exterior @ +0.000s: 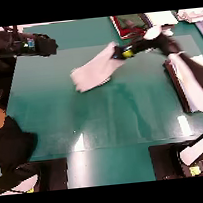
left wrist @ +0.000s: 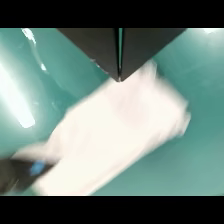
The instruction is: Fold the shirts.
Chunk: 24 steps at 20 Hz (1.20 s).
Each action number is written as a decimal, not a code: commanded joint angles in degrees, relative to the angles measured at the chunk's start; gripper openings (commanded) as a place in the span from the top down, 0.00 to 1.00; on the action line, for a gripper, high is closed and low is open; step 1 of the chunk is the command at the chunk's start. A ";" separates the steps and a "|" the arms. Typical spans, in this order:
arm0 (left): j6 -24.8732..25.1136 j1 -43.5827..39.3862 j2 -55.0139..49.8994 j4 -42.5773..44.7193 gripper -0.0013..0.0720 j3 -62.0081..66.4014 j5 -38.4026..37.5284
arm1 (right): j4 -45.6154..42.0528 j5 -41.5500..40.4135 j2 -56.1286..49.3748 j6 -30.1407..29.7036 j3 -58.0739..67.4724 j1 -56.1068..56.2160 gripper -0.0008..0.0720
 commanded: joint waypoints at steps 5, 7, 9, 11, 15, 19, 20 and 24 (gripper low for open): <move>-0.02 -2.58 0.00 -0.70 0.96 -0.39 3.80 | -11.15 -0.07 16.04 1.99 -9.14 -30.62 0.97; -0.59 -2.58 0.00 -0.70 0.96 -0.39 4.44 | -10.95 0.04 16.96 1.99 -9.46 -36.61 0.97; -0.87 -2.60 0.00 -0.70 0.96 -0.39 4.44 | -10.67 0.76 16.94 2.01 -8.61 -40.41 0.97; -1.75 -2.60 0.00 -0.70 0.96 -0.39 4.42 | -10.73 0.85 16.92 1.99 -6.43 -41.55 0.97; -1.75 -2.60 0.00 -0.70 0.96 -0.39 4.42 | -10.71 1.09 16.92 2.05 3.19 -41.42 0.97; -1.92 -2.60 0.00 -0.72 0.96 -0.39 4.09 | -11.26 5.18 16.92 2.19 11.45 -41.00 0.97; -1.90 -2.60 0.00 -0.74 0.96 -0.39 3.87 | -11.50 6.71 16.92 2.19 12.44 -41.00 0.97; -1.88 -2.60 0.00 -0.72 0.96 -0.39 2.80 | -17.51 13.38 18.05 2.64 11.69 -41.03 0.97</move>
